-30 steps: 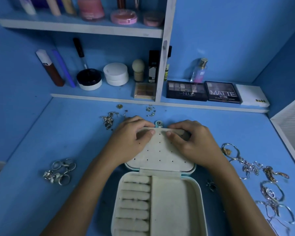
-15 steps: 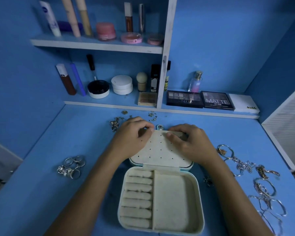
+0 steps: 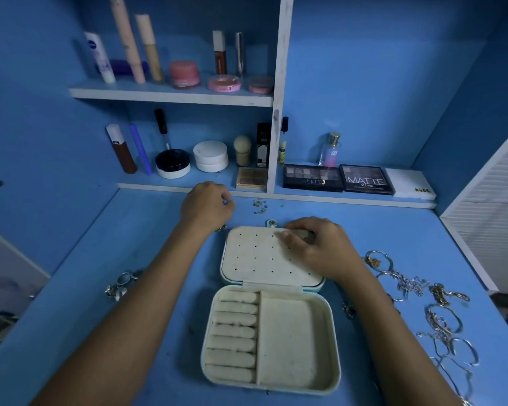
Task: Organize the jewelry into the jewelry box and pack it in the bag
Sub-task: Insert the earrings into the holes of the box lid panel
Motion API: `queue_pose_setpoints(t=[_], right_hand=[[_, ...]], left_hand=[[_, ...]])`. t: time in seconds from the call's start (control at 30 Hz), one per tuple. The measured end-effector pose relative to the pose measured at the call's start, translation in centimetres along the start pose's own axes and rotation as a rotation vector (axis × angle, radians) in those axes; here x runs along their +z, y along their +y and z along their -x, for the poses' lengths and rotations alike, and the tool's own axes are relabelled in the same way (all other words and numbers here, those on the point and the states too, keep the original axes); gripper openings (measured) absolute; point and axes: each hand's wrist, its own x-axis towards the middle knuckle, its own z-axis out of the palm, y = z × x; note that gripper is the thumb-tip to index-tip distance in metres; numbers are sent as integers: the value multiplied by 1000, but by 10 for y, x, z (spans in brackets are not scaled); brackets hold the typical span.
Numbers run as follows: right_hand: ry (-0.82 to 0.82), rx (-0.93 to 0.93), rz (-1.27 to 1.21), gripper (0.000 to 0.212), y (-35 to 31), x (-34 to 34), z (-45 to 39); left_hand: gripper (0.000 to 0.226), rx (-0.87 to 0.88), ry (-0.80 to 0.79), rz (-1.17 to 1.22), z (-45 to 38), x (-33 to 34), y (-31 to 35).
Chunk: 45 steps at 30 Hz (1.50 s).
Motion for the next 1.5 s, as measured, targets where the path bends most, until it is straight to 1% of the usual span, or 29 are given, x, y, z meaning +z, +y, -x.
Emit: queue_pose_setpoints(t=[0.2, 0.3, 0.47, 0.53, 0.67, 0.83, 0.93, 1.0, 1.1, 1.2, 1.3, 1.4, 1.5], right_hand=[[1, -15, 8, 31, 3, 1, -1], [1, -25, 14, 31, 3, 1, -2], [-3, -26, 15, 32, 3, 1, -1], [-2, -26, 15, 33, 3, 0, -1], [-2, -31, 24, 34, 4, 1, -2], [-1, -32, 31, 34, 3, 1, -2], [2, -28, 37, 34, 3, 0, -2], [-2, -31, 42, 34, 3, 0, -2], [-6, -34, 45, 34, 3, 0, -2], [-1, -41, 48, 33, 3, 0, -2], [-1, -45, 52, 34, 3, 0, -1], [1, -49, 52, 33, 3, 1, -1], [8, -52, 39, 31, 3, 1, -1]], left_hand=[[10, -77, -12, -51, -4, 2, 4], [15, -94, -19, -71, -5, 1, 5], [27, -82, -53, -88, -6, -2, 5], [28, -57, -61, -77, -7, -2, 5], [25, -14, 1, 15, -9, -2, 5], [23, -60, 34, 159, -3, -9, 9], [27, -63, 31, 191, 5, -13, 11], [28, -53, 52, 253, 11, -14, 11], [16, -36, 71, 382, 25, -16, 12], [9, -6, 70, 455, 38, -15, 9], [11, 39, 83, 496, 49, -13, 5], [10, 90, 80, 484, 61, -12, 4], [15, 144, 91, 470, 70, -10, -1]])
